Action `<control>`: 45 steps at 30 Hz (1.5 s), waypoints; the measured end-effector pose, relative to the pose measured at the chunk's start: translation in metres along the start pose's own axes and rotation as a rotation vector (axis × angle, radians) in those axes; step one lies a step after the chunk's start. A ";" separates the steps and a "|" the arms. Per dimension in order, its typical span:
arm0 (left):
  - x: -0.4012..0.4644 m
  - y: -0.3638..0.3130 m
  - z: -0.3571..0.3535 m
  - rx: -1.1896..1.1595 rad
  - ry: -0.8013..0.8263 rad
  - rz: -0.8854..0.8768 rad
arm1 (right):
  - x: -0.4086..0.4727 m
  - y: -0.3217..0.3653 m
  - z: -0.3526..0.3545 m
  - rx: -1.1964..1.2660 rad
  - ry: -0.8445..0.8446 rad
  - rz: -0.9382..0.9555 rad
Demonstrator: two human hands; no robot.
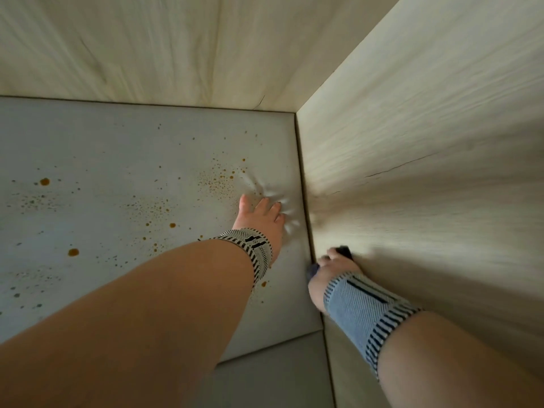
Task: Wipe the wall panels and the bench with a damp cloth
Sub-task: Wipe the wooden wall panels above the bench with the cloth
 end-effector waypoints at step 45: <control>-0.293 -0.190 0.202 0.044 -0.455 -0.320 | -0.406 -0.014 -0.117 0.356 -0.906 -0.875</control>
Point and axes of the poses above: each hand's wrist, its own x-axis towards the middle knuckle, its own z-axis out of the back of the hand, y = z × x, the point moved 7 cm from there along x, towards the middle knuckle, and after that the axes turned 2 degrees about -x, right-handed, at the moved point
